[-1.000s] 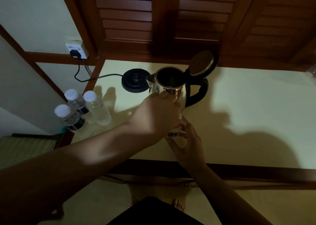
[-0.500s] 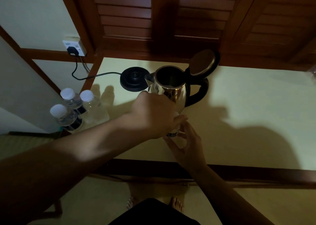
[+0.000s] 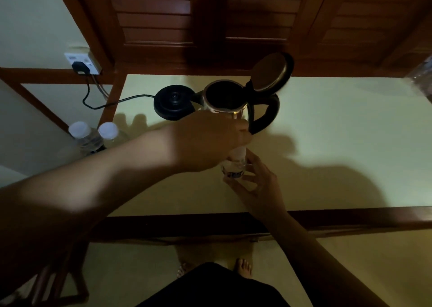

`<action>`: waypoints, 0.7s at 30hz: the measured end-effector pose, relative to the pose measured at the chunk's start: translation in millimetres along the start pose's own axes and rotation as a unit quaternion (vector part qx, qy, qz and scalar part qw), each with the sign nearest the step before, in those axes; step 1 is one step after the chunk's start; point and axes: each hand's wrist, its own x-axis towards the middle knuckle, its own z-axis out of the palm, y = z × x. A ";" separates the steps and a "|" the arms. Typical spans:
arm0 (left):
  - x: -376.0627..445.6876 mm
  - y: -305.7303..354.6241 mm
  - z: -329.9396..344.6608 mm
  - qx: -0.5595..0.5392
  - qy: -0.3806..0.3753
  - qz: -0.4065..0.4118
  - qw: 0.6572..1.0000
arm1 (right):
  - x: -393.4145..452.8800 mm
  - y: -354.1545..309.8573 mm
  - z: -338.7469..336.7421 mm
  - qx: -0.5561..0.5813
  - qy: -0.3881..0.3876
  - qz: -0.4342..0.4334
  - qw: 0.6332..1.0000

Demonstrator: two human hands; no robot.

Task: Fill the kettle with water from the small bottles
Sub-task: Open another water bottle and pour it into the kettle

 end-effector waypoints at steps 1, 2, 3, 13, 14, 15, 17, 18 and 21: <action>-1.1 -1.5 2.5 -0.020 -0.006 -0.012 1.000 | -2.0 -1.2 -0.7 -0.002 0.005 0.001 1.000; -1.3 -1.6 4.7 -0.040 -0.007 -0.029 0.999 | -4.5 -2.3 -1.9 -0.006 0.014 0.000 1.000; -0.7 0.3 4.8 -0.081 0.004 -0.052 0.995 | -7.2 -3.4 -3.3 -0.008 0.026 0.004 1.000; 71.4 62.9 35.7 -0.392 0.142 -0.158 0.895 | -39.3 0.9 -63.7 0.000 0.175 0.039 0.984; 85.4 68.7 42.1 -0.409 0.142 -0.164 0.886 | -40.7 4.9 -75.6 0.005 0.188 0.035 0.982; 99.9 74.3 47.5 -0.423 0.138 -0.168 0.880 | -41.0 9.9 -88.9 0.011 0.200 0.034 0.979; 131.6 84.9 58.1 -0.439 0.124 -0.168 0.874 | -39.5 21.4 -120.2 0.016 0.221 0.037 0.974; 147.7 89.8 62.3 -0.444 0.113 -0.169 0.873 | -38.4 27.9 -136.9 0.012 0.228 0.039 0.973; 200.4 102.6 72.6 -0.435 0.095 -0.167 0.880 | -35.3 54.3 -192.3 0.001 0.254 0.050 0.966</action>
